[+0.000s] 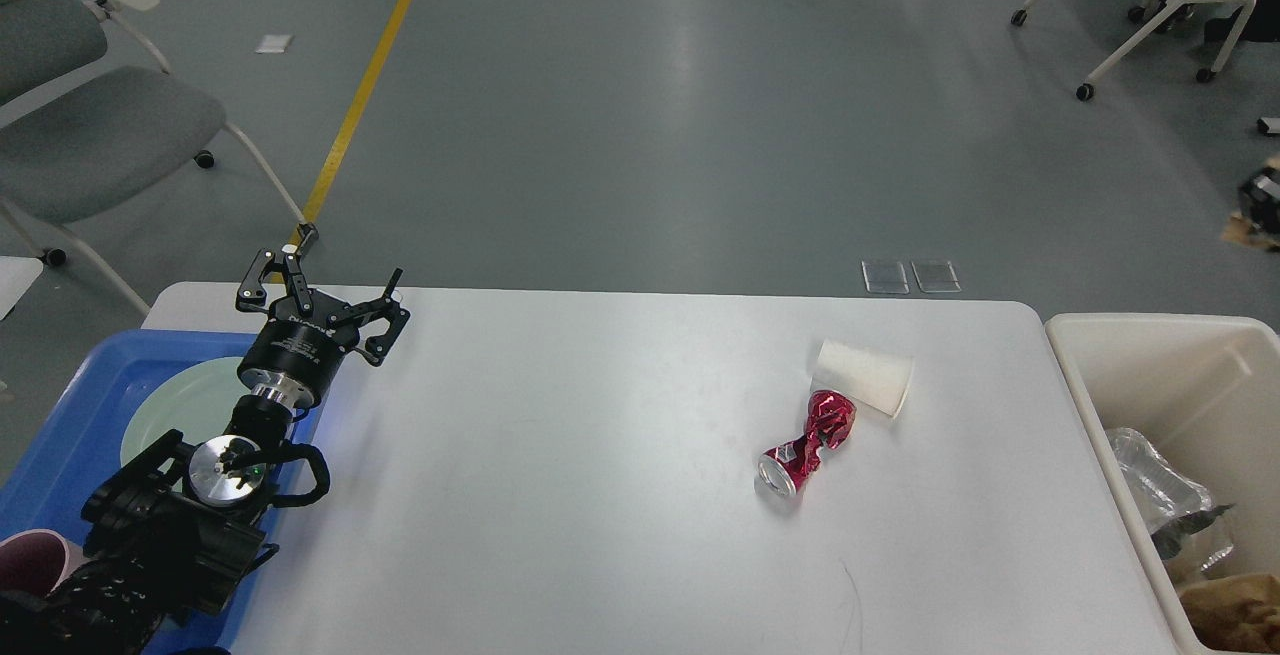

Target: Tidy desktop

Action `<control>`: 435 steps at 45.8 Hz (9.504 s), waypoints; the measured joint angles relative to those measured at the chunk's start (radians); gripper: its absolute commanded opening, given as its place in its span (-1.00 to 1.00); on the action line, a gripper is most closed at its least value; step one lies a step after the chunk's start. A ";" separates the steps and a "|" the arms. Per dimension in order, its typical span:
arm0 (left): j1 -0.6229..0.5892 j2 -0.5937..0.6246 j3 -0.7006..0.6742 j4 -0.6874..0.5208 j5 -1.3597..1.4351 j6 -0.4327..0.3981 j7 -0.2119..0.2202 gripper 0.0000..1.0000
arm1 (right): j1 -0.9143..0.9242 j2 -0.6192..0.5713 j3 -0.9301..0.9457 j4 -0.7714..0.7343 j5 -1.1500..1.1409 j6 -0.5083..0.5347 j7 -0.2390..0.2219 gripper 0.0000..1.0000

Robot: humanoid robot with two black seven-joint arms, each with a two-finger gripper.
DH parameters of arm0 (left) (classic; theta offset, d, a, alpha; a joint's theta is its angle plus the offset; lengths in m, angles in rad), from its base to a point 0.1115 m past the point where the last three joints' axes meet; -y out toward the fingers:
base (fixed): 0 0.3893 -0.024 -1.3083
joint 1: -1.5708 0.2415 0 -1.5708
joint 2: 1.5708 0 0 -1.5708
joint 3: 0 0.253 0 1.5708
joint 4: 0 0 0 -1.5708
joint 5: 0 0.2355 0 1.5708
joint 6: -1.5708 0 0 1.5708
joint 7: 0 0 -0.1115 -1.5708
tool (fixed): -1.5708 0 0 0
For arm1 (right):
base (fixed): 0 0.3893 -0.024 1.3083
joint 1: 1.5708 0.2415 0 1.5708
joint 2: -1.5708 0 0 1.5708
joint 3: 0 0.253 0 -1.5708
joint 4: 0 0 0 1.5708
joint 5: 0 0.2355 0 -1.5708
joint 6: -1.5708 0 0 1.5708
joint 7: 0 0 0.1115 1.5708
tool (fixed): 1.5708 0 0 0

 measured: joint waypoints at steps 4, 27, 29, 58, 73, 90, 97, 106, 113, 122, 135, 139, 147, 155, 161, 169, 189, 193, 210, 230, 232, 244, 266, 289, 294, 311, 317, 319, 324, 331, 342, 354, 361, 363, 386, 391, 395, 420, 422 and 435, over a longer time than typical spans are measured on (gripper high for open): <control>0.000 0.000 0.000 0.000 0.000 0.000 0.000 0.93 | -0.162 0.010 0.042 -0.090 0.000 -0.073 0.002 0.99; 0.000 0.000 0.000 0.000 0.000 0.000 0.000 0.93 | -0.499 0.083 0.245 -0.197 0.000 -0.102 0.003 1.00; 0.000 0.000 0.000 0.000 0.000 0.000 0.000 0.93 | -0.492 0.091 0.242 -0.192 0.000 -0.098 0.003 1.00; 0.000 0.000 0.000 0.000 0.000 0.000 0.000 0.93 | 0.397 0.363 -0.169 0.337 -0.008 0.168 0.000 1.00; 0.000 0.000 0.000 0.000 0.000 0.000 0.000 0.93 | 0.742 0.497 -0.158 0.428 0.007 0.712 0.004 1.00; 0.000 0.000 0.000 0.000 0.000 0.000 0.000 0.93 | 0.359 0.576 -0.042 0.392 0.007 0.506 -0.001 1.00; 0.000 0.000 0.000 0.000 0.000 0.000 0.000 0.93 | 0.217 0.609 -0.006 0.367 0.007 0.310 -0.002 1.00; 0.000 -0.001 0.000 0.000 0.000 0.000 0.000 0.93 | 0.104 0.644 0.022 0.328 0.006 0.148 -0.002 1.00; 0.000 0.000 0.000 0.000 0.000 0.000 0.000 0.93 | 0.030 0.684 0.030 0.272 0.007 0.123 -0.002 1.00; 0.000 0.000 0.000 0.000 0.000 0.000 0.000 0.93 | -0.055 0.703 0.077 0.188 0.006 0.117 -0.001 1.00; 0.000 0.000 0.000 0.000 0.000 0.000 0.000 0.93 | -0.190 0.755 0.084 0.040 0.006 0.108 -0.002 0.98; 0.000 0.000 0.000 0.000 0.000 0.000 0.000 0.93 | -0.212 0.759 0.084 0.030 0.006 0.082 -0.002 0.92; 0.000 0.000 0.000 0.000 0.000 0.000 0.000 0.93 | -0.230 0.770 0.083 0.027 0.007 0.047 -0.004 0.24; 0.000 0.000 0.000 0.000 0.000 0.000 0.000 0.93 | -0.231 0.775 0.083 0.038 0.007 0.045 -0.040 -0.88; 0.000 0.000 0.000 0.000 0.000 0.000 0.000 0.93 | -0.232 0.776 0.089 0.042 0.007 0.045 -0.072 -1.00; 0.000 0.000 0.000 0.000 0.000 0.000 0.000 0.93 | -0.217 0.777 0.098 0.071 0.007 0.054 -0.078 -1.00; 0.000 0.000 0.000 0.000 0.000 0.000 0.000 0.93 | 0.213 0.483 0.208 0.541 -0.001 0.136 -0.077 -1.00; -0.001 0.000 0.000 0.000 0.000 0.000 0.000 0.93 | 0.334 0.372 0.240 0.580 -0.001 0.252 -0.078 -1.00; 0.000 0.000 0.000 0.000 0.000 0.000 0.000 0.93 | 0.713 0.045 0.215 0.576 -0.011 0.535 -0.078 -1.00; 0.000 0.000 0.000 0.000 0.000 0.000 0.000 0.93 | 0.311 -0.129 0.034 0.367 -0.011 0.141 -0.079 -0.78; 0.000 0.000 0.000 0.000 0.000 0.000 0.000 0.93 | 0.241 -0.139 0.036 0.329 -0.011 0.104 -0.079 -0.30; 0.000 0.000 0.000 0.000 0.000 0.000 0.000 0.93 | -0.198 -0.080 0.127 -0.004 0.002 0.011 -0.072 1.00; 0.000 0.000 -0.001 0.000 0.000 0.000 0.000 0.93 | -0.378 -0.029 0.345 -0.090 0.002 0.016 -0.072 1.00; 0.000 0.000 -0.001 0.000 0.000 0.000 0.000 0.93 | 0.291 0.184 0.025 0.269 -0.002 0.154 -0.080 1.00; 0.000 0.000 -0.001 0.000 0.000 0.000 0.000 0.93 | 0.425 0.258 -0.018 0.335 0.002 0.254 -0.079 1.00; 0.000 0.000 -0.001 0.000 0.000 0.000 0.000 0.93 | 0.647 0.460 -0.079 0.352 -0.002 0.548 -0.076 1.00; 0.000 0.000 0.000 0.000 0.000 0.000 0.000 0.93 | 0.484 0.464 -0.068 0.301 -0.005 0.492 -0.076 1.00; 0.000 0.000 0.000 0.000 0.000 0.000 0.000 0.93 | 0.404 0.465 -0.065 0.266 -0.006 0.465 -0.077 1.00; 0.000 0.000 0.000 0.000 0.000 0.000 0.000 0.93 | 0.225 0.470 -0.049 0.169 -0.006 0.407 -0.077 1.00; 0.000 0.000 0.000 0.000 0.000 0.000 0.000 0.93 | 0.037 0.471 0.038 0.039 -0.008 0.353 -0.078 1.00; 0.000 0.000 0.000 0.000 0.000 0.000 0.000 0.93 | -0.151 0.452 0.245 -0.074 -0.010 0.341 -0.078 1.00; 0.000 0.000 -0.001 0.000 0.000 0.000 0.000 0.93 | -0.324 0.471 0.300 -0.266 -0.010 0.332 -0.079 1.00; 0.000 0.000 -0.001 0.000 0.000 0.000 0.000 0.93 | -0.361 0.477 0.336 -0.296 -0.008 0.292 -0.078 1.00; 0.000 0.000 -0.001 0.000 0.000 0.000 0.000 0.93 | -0.367 0.477 0.351 -0.296 -0.007 0.285 -0.078 1.00; 0.000 0.000 0.000 0.000 0.000 0.000 0.000 0.93 | -0.433 0.442 0.558 -0.298 0.002 0.273 -0.078 1.00; 0.000 0.000 0.000 0.000 0.000 0.000 0.000 0.93 | -0.449 0.437 0.599 -0.298 0.002 0.246 -0.078 1.00; 0.000 0.000 0.000 0.000 0.000 0.000 0.000 0.93 | -0.461 0.436 0.615 -0.296 0.001 0.206 -0.076 1.00; 0.000 0.000 -0.001 0.000 0.000 0.000 0.000 0.93 | -0.482 0.437 0.644 -0.284 -0.001 0.079 -0.068 0.95; 0.000 0.000 -0.001 0.000 0.000 0.000 0.000 0.93 | -0.482 0.437 0.647 -0.283 -0.001 0.077 -0.068 0.94; 0.000 0.000 -0.001 0.000 0.000 0.000 0.000 0.93 | -0.482 0.436 0.697 -0.277 -0.001 0.075 -0.065 0.61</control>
